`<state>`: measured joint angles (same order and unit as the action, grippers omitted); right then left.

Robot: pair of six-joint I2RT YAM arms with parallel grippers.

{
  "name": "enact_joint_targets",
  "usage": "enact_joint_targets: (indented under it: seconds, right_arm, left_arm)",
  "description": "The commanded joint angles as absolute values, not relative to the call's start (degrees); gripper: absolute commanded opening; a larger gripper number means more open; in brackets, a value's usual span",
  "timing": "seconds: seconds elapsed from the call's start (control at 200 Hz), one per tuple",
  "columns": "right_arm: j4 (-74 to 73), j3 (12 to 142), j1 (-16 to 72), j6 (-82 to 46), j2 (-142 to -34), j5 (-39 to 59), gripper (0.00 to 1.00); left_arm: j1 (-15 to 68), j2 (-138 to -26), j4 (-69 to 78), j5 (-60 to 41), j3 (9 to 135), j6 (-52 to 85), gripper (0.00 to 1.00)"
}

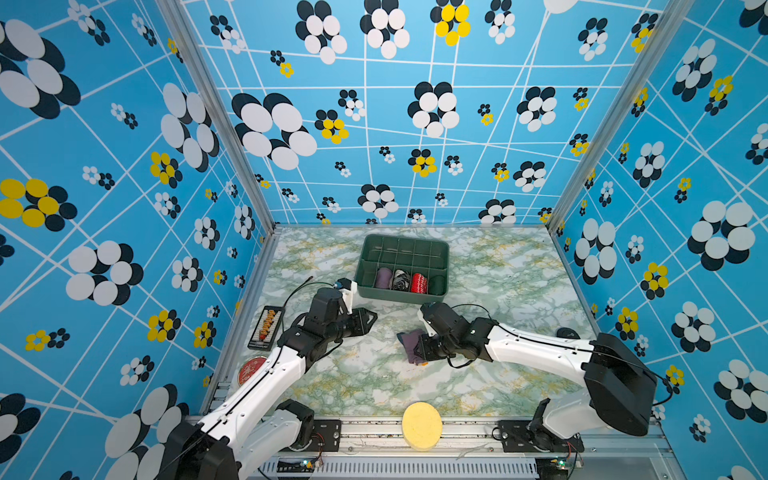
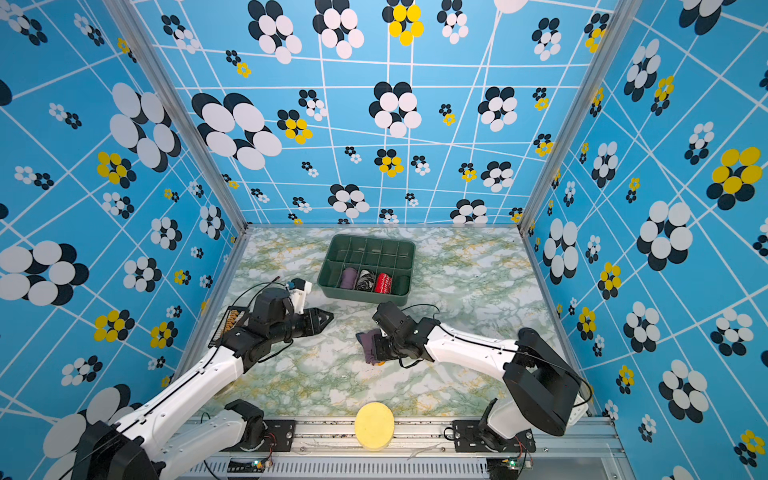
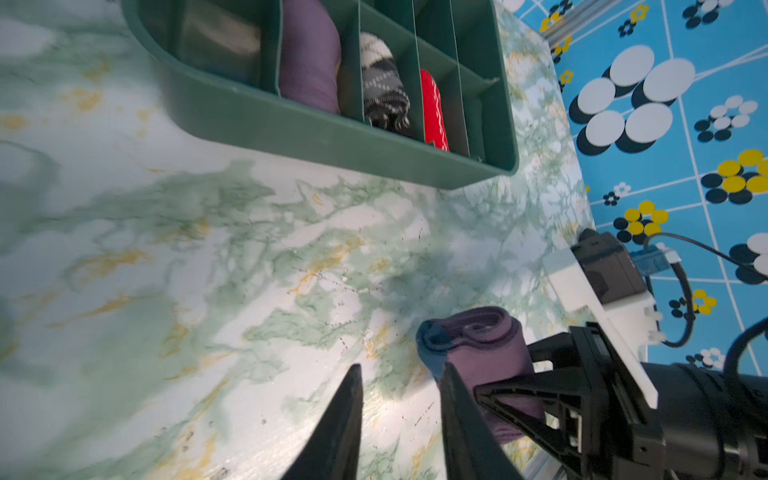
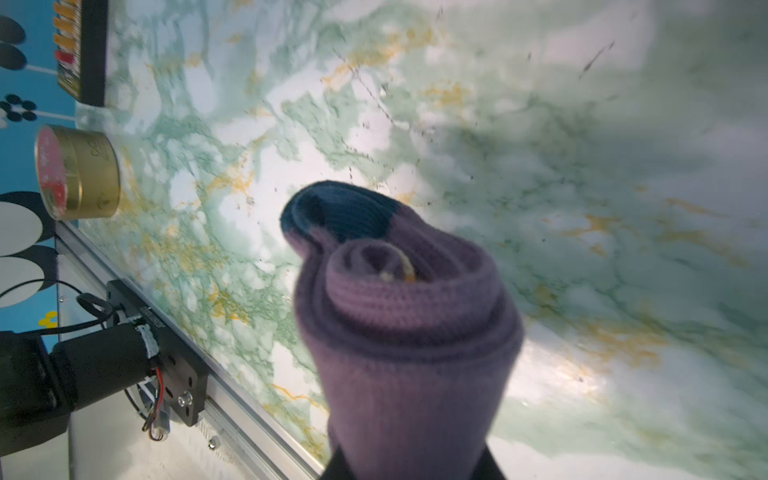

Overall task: Roll the socks
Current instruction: 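Carry the rolled sock with the right gripper to the green organizer tray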

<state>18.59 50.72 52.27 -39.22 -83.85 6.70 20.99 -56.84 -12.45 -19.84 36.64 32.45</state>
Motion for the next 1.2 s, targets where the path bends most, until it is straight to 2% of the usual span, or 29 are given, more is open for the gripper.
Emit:
enact_joint_targets:
  seconds: [0.0,0.235,0.31,0.41,0.54,0.85,1.194]
  right_arm:
    - [25.8,54.7,49.7,-35.8,-79.0,1.4,0.0]
    - [32.7,63.7,42.8,-30.0,-73.6,-1.7,0.0]
    - [33.3,67.0,40.5,-28.9,-74.7,-0.6,0.0]
    - [33.8,72.5,39.0,-27.7,-78.2,1.2,0.0]
    - [34.2,81.5,38.5,-26.8,-85.2,4.4,0.0]
    - [33.7,100.2,37.7,-27.8,-102.0,9.3,0.0]
    - [33.7,105.0,37.1,-29.0,-107.3,11.6,0.0]
  left_arm:
    - [17.1,-57.4,-18.0,-18.4,40.0,29.5,0.32]
    - [10.0,-61.8,-15.7,-17.5,45.2,27.9,0.31]
    - [9.2,-65.1,-15.8,-16.8,48.0,26.8,0.26]
    - [8.7,-69.5,-15.1,-15.9,51.4,25.9,0.2]
    - [7.9,-75.8,-13.7,-13.4,55.5,24.6,0.22]
    - [7.4,-93.1,-10.2,-15.8,66.3,23.6,0.22]
    - [7.4,-103.7,-9.1,-12.0,72.7,21.1,0.21]
